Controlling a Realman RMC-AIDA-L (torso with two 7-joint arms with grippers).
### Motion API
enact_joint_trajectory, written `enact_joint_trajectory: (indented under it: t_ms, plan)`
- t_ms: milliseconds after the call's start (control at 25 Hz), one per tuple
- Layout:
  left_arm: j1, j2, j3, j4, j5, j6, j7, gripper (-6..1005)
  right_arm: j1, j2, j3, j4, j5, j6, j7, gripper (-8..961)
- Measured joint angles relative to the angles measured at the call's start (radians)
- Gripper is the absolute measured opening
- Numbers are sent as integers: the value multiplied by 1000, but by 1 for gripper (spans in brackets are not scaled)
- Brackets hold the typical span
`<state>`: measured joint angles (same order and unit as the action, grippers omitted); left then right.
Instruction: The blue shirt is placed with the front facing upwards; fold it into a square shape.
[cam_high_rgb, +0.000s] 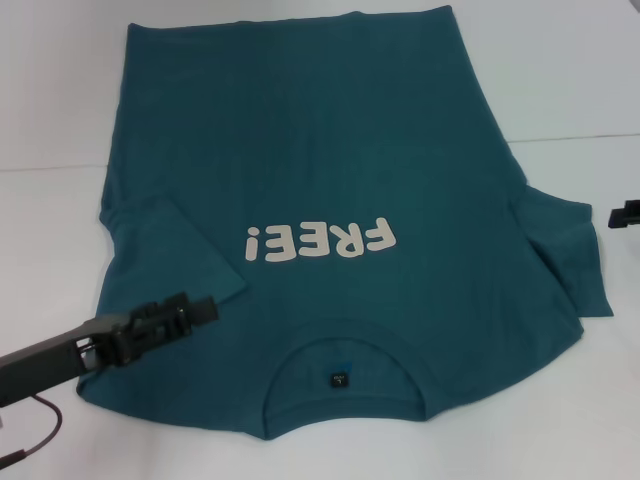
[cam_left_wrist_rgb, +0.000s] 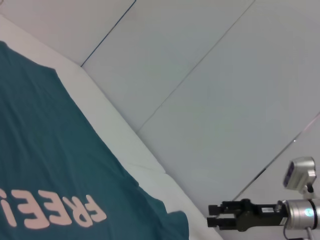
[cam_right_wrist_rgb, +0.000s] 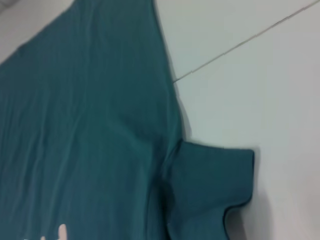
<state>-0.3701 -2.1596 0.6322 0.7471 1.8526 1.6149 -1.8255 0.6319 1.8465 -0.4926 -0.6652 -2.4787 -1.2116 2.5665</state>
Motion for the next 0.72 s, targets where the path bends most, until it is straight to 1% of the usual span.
enact_joint_trajectory:
  t_ms: [120,240,360,400,560,720]
  plan:
    - [1,0,0,0,-17,0,0,798,15,3,-5,2,-19,31,-6,654]
    - [1,0,0,0,-26,0,0,798,21,5,-36,12,-21,74,-10,655]
    - [0,0,0,0,-26,0,0,797,31,5,-64,50,-21,112,-6,656]
    - [0,0,0,0,-26,0,0,797,43,2,-67,86,-22,135,-1,656]
    - [-3,-1,0,0,-28,-4,2,797,59,0,-68,125,-21,164,12,657]
    - [-3,-1,0,-5,-28,-12,2,797,73,4,-68,136,-19,185,28,658]
